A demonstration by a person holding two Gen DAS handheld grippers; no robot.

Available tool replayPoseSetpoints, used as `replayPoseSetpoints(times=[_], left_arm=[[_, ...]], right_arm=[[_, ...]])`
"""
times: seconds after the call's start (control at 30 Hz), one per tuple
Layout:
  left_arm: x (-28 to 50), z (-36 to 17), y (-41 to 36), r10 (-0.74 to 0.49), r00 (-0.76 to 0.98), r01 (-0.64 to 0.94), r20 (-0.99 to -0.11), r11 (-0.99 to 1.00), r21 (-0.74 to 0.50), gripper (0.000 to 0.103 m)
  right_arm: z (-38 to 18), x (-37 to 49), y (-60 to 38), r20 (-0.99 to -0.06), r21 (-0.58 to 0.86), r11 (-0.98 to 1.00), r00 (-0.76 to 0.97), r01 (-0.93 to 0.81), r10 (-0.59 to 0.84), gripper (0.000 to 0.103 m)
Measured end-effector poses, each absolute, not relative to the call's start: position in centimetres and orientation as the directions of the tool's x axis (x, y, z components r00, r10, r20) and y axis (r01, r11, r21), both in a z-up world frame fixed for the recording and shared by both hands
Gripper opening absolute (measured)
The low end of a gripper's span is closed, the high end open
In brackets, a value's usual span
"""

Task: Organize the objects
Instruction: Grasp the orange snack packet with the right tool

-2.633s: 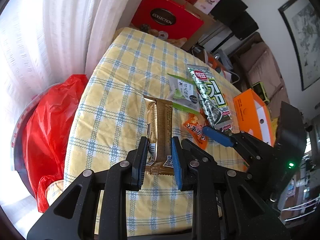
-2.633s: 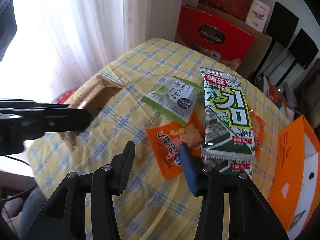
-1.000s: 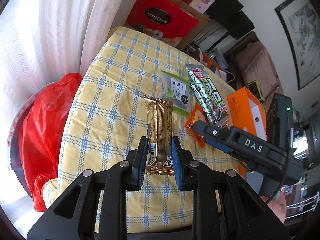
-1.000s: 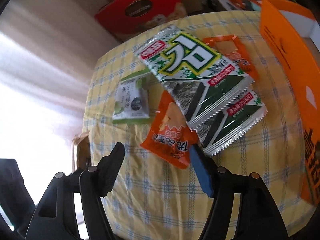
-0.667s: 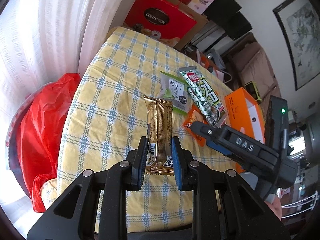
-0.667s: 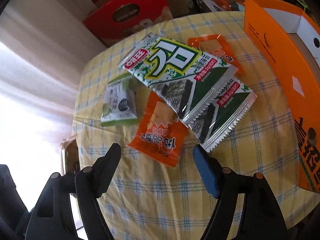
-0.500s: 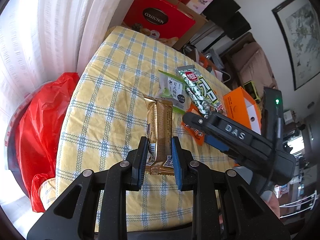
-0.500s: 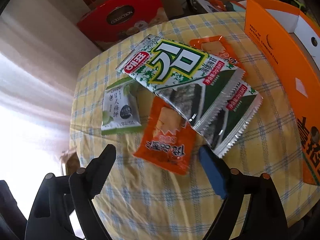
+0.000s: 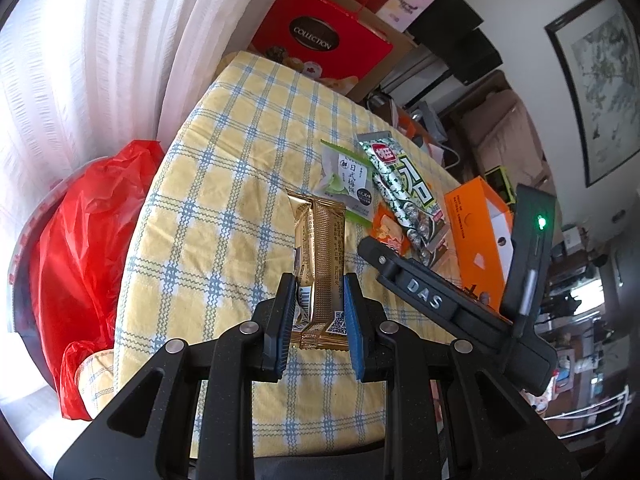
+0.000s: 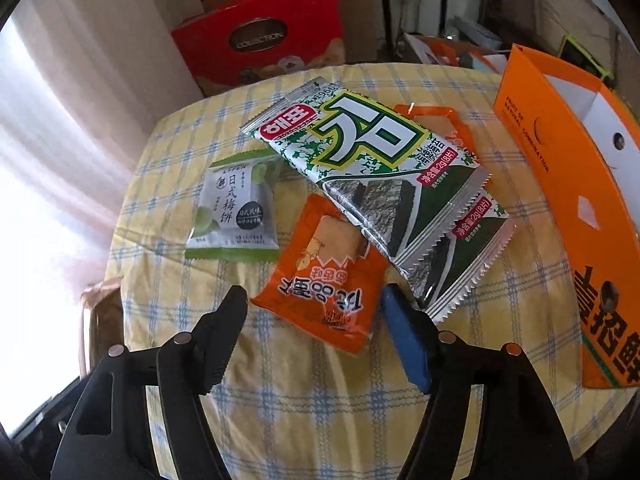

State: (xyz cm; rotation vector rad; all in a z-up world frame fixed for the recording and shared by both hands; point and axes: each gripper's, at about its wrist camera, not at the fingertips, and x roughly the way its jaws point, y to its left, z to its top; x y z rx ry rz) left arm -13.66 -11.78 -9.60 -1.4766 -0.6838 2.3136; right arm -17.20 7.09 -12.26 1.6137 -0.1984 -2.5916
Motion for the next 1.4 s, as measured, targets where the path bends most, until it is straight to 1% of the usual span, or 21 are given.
replayPoseSetpoints(times=[0.1,0.3,0.43,0.67,0.93,0.97,1.0,1.07,1.17,1.23,1.33,1.4], left_arm=[[-13.6,-9.5,-11.7,0.500,-0.420,-0.007,-0.757,-0.837,-0.548,0.022],[-13.5,-9.5,-11.2,0.502,-0.412,-0.019,-0.760,-0.839,-0.544,0.022],[-13.5,-9.5,-10.8,0.499,-0.405,-0.023,-0.766,-0.843,-0.537,0.022],[-13.4,-9.0,-9.9,0.494,-0.402,-0.038,-0.771,-0.850,-0.525,0.022],[-13.2,-8.0,-8.4,0.493,-0.400,-0.060,-0.772,-0.855,-0.515,0.022],[-13.1,-7.8,-8.1,0.494,-0.400,-0.064,-0.772,-0.855,-0.514,0.022],[-13.1,-7.6,-7.8,0.496,-0.399,-0.070,-0.771,-0.855,-0.514,0.022],[-13.0,-7.2,-7.1,0.497,-0.398,-0.083,-0.771,-0.856,-0.510,0.022],[-13.0,-6.9,-6.3,0.499,-0.393,-0.092,-0.772,-0.857,-0.507,0.022],[-12.8,-7.0,-5.8,0.504,-0.388,-0.097,-0.772,-0.855,-0.510,0.022],[-12.7,-7.1,-5.2,0.501,-0.380,-0.102,-0.777,-0.858,-0.504,0.022],[-12.7,-7.3,-5.0,0.502,-0.375,-0.101,-0.780,-0.858,-0.503,0.022]], right_arm=[[-12.1,-16.5,7.7,-0.891,0.174,-0.984,-0.420,0.037,-0.174,0.064],[-11.8,-14.9,8.5,-0.898,0.244,-0.960,-0.342,0.139,-0.278,0.064],[-11.6,-14.1,9.3,-0.898,0.272,-0.947,-0.309,0.168,-0.313,0.063],[-10.6,-13.1,10.7,-0.882,0.299,-0.934,-0.319,0.193,-0.348,0.063],[-7.3,-11.8,12.7,-0.840,0.326,-0.919,-0.377,0.220,-0.389,0.062],[-6.9,-11.7,13.0,-0.834,0.332,-0.917,-0.384,0.222,-0.396,0.051],[-6.5,-11.7,13.4,-0.828,0.349,-0.909,-0.380,0.227,-0.413,0.027],[-5.9,-11.8,13.8,-0.822,0.360,-0.904,-0.381,0.228,-0.424,0.026],[-5.5,-11.9,14.6,-0.829,0.325,-0.920,-0.402,0.220,-0.389,0.026],[-6.0,-12.2,15.5,-0.830,0.342,-0.918,-0.395,0.200,-0.395,0.026],[-7.6,-12.7,16.7,-0.831,0.399,-0.903,-0.354,0.161,-0.430,0.026],[-8.8,-13.0,17.4,-0.810,0.472,-0.872,-0.325,0.132,-0.488,0.026]])
